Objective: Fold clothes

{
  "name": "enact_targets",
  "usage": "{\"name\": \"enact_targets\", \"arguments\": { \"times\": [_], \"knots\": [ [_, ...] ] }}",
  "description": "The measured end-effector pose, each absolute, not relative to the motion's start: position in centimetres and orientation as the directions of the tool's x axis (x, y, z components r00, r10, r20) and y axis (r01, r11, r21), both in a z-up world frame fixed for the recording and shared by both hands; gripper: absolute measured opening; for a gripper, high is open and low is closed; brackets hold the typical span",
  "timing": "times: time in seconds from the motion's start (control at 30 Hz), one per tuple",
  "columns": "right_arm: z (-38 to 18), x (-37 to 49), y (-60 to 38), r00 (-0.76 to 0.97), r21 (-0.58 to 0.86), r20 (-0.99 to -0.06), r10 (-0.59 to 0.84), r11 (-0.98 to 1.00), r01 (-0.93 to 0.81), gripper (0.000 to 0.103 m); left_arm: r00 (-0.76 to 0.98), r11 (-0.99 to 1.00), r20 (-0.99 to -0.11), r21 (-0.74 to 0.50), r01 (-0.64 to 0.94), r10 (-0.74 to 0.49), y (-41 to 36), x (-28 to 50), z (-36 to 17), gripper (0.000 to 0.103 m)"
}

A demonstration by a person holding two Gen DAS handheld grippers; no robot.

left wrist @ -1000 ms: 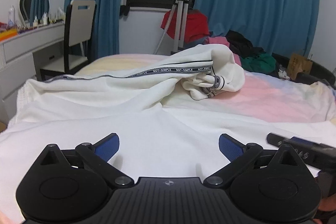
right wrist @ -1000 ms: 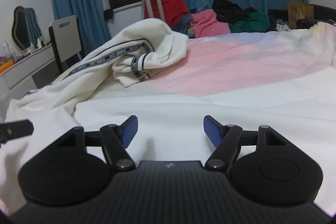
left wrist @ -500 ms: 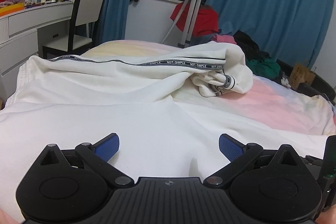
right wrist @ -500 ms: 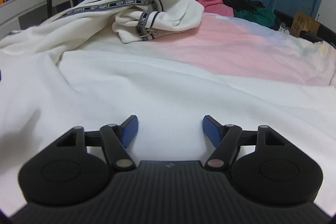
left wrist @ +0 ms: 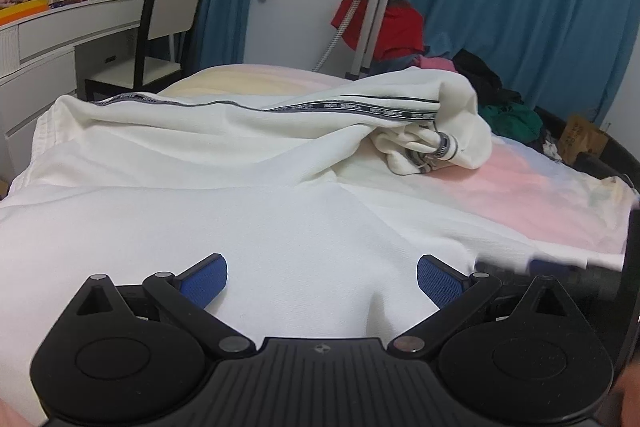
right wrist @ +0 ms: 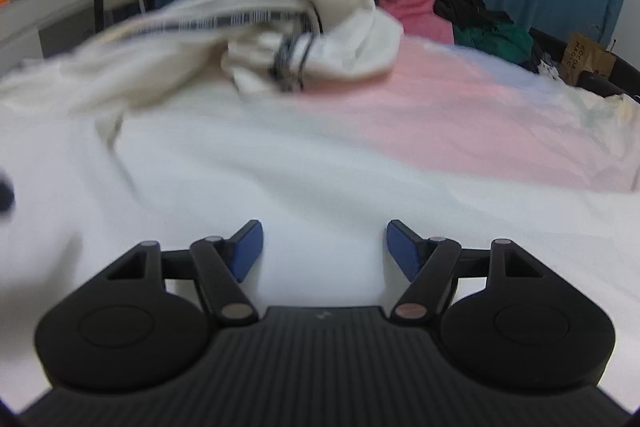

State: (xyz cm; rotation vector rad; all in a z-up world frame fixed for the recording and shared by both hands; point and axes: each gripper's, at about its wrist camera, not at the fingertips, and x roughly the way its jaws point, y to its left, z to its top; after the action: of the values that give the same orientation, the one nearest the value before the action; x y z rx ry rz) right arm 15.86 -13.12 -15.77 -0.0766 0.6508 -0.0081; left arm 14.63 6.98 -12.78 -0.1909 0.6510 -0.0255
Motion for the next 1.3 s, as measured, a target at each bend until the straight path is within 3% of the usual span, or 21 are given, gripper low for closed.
{"name": "enact_targets", "arguments": {
  "times": [0.17, 0.27, 0.53, 0.73, 0.9, 1.07, 1.3],
  "knots": [
    [-14.1, 22.4, -12.8, 0.847, -0.005, -0.532, 0.028, 0.999, -0.036, 0.071, 0.783, 0.971, -0.618, -0.221, -0.088, -0.070, 8.1, 15.8, -13.5, 0.102],
    [-14.2, 27.3, -12.2, 0.842, 0.007, -0.539, 0.023, 1.000, -0.023, 0.071, 0.776, 0.964, -0.628, -0.238, -0.119, -0.059, 8.8, 16.7, -13.9, 0.102],
    [-17.9, 34.1, -7.9, 0.817, -0.204, -0.565, -0.113, 0.979, -0.006, 0.071, 0.771, 0.951, -0.634, -0.272, -0.147, -0.062, 10.0, 18.1, -15.0, 0.103],
    [-19.6, 34.4, -5.7, 0.848, -0.315, -0.502, -0.170, 0.949, 0.003, 0.071, 0.771, 0.955, -0.634, -0.260, -0.142, -0.058, 9.8, 18.4, -15.2, 0.103],
    [-19.6, 34.3, -5.5, 0.848, -0.322, -0.505, -0.158, 0.946, -0.016, 0.061, 0.769, 0.956, -0.637, -0.257, -0.144, -0.055, 9.6, 18.5, -15.4, 0.103],
    [-19.6, 34.1, -5.0, 0.845, -0.355, -0.505, -0.176, 0.935, -0.017, 0.045, 0.769, 0.963, -0.637, -0.233, -0.140, -0.042, 9.2, 18.3, -15.5, 0.103],
    [-19.6, 34.0, -5.0, 0.850, -0.359, -0.502, -0.162, 0.933, -0.034, 0.039, 0.767, 0.968, -0.641, -0.211, -0.134, -0.034, 9.0, 18.4, -15.6, 0.103]
  ]
}}
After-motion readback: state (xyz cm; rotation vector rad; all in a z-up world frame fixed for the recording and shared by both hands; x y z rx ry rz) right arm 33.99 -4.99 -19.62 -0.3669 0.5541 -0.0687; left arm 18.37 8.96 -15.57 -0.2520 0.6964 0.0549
